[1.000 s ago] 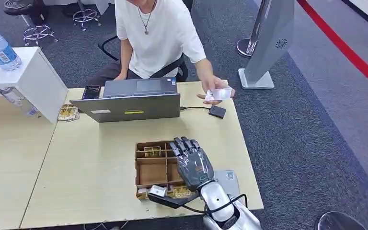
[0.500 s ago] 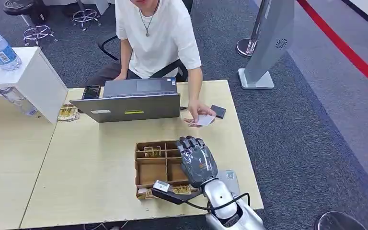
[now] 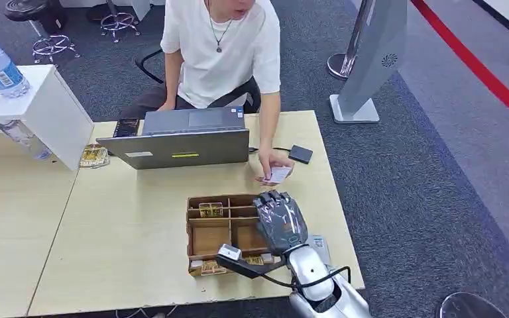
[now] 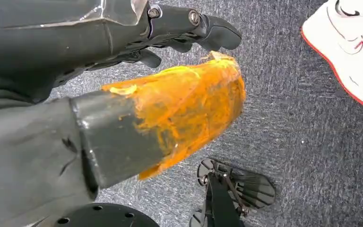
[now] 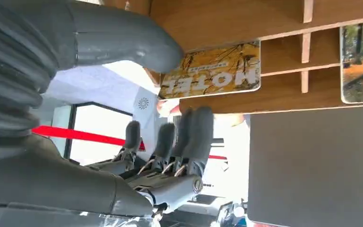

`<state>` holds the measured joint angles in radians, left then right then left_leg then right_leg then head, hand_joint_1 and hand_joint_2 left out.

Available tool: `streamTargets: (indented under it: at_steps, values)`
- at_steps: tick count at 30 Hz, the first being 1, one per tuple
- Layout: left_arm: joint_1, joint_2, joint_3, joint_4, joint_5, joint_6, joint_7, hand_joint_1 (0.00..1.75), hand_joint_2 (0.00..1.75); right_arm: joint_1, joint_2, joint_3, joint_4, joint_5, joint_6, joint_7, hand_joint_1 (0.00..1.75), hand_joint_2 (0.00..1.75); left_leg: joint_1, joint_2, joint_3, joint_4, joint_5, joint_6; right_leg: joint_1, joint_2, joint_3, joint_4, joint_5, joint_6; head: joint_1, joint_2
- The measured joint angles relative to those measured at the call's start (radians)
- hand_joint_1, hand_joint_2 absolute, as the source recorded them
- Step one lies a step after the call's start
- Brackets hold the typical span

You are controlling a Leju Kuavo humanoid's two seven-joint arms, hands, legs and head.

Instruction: Pass the card to the sensor for recognition and then transmit it.

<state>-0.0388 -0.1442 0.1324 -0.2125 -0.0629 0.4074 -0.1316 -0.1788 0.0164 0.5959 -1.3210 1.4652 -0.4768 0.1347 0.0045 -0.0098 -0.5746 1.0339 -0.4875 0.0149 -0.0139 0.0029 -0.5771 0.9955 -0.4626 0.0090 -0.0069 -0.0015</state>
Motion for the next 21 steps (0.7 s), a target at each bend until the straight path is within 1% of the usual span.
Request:
streamTargets:
  at_steps: [1,3,5,10,11,13,14,15,16,18,21]
  values:
    - [0.0,0.0,0.0,0.0,0.0,0.0,0.0,0.0,0.0,0.001,0.0,0.0,0.0,0.0,0.0,0.0,1.31,1.75,0.0,0.0,0.0,0.0,0.0,0.0,0.0,0.0,0.0,0.0,0.0,0.0,0.0,0.0]
    - [0.0,0.0,0.0,0.0,0.0,0.0,0.0,0.0,0.0,0.002,0.0,0.0,-0.001,-0.003,0.0,0.0,1.43,1.75,0.0,0.0,0.0,0.0,0.0,0.0,0.0,0.0,0.0,0.0,0.0,0.0,0.0,0.0]
    - [0.0,0.0,0.0,0.0,-0.001,0.0,0.0,0.0,0.0,0.003,0.0,0.0,-0.002,-0.004,0.0,-0.002,1.48,1.75,0.0,0.0,0.0,0.0,0.0,0.0,0.0,0.0,0.0,0.0,0.0,0.0,0.0,0.0]
    - [0.0,0.0,0.0,0.0,-0.001,0.0,0.0,0.0,0.0,0.003,0.0,0.0,-0.002,-0.004,0.0,-0.002,1.48,1.75,0.0,0.0,0.0,0.0,0.0,0.0,0.0,0.0,0.0,0.0,0.0,0.0,0.0,0.0]
    - [0.0,0.0,0.0,0.0,-0.001,0.0,0.0,0.0,0.0,0.003,0.0,0.0,-0.002,-0.004,0.0,-0.002,1.59,1.75,0.0,0.0,0.0,0.0,0.0,0.0,0.0,0.0,0.0,0.0,0.0,0.0,0.0,0.0]
    - [0.0,0.0,0.0,0.0,-0.001,0.0,0.0,0.0,0.0,0.004,0.0,0.0,-0.002,-0.005,0.0,-0.003,1.59,1.75,0.0,0.0,0.0,0.0,0.0,0.0,0.0,0.0,0.0,0.0,0.0,0.0,0.0,0.0]
    - [0.0,0.0,0.0,0.0,-0.003,0.0,0.0,0.0,0.0,0.005,0.0,0.0,-0.003,-0.006,0.0,-0.008,1.71,1.75,0.0,0.0,0.0,0.0,0.0,0.0,0.0,0.0,0.0,0.0,0.0,0.0,0.0,0.0]
    - [0.0,0.0,0.0,0.0,-0.003,0.0,0.0,0.0,0.0,0.005,0.0,0.0,-0.003,-0.006,0.0,-0.01,1.71,1.75,0.0,0.0,0.0,0.0,0.0,0.0,0.0,0.0,0.0,0.0,0.0,0.0,0.0,0.0]
    - [0.0,0.0,0.0,0.0,-0.003,0.0,0.0,0.0,0.0,0.006,0.0,0.0,-0.003,-0.008,0.002,-0.018,1.75,1.75,0.0,0.0,0.0,0.0,0.0,0.0,0.0,0.0,0.0,0.0,0.0,0.0,0.0,0.0]
    - [0.0,0.0,0.001,0.0,-0.007,0.0,0.0,0.0,0.0,0.018,0.0,0.0,-0.033,-0.009,-0.024,-0.035,1.75,1.75,0.0,0.0,0.0,0.0,0.0,0.0,0.0,0.0,0.0,0.0,0.0,0.0,0.0,0.0]
    - [0.0,0.0,0.002,0.0,-0.007,0.0,0.0,0.0,0.0,0.027,-0.001,0.001,-0.067,-0.008,-0.046,-0.04,1.75,1.75,0.0,0.0,0.0,0.0,0.0,0.0,0.0,0.0,0.0,0.0,0.0,0.0,0.0,0.0]
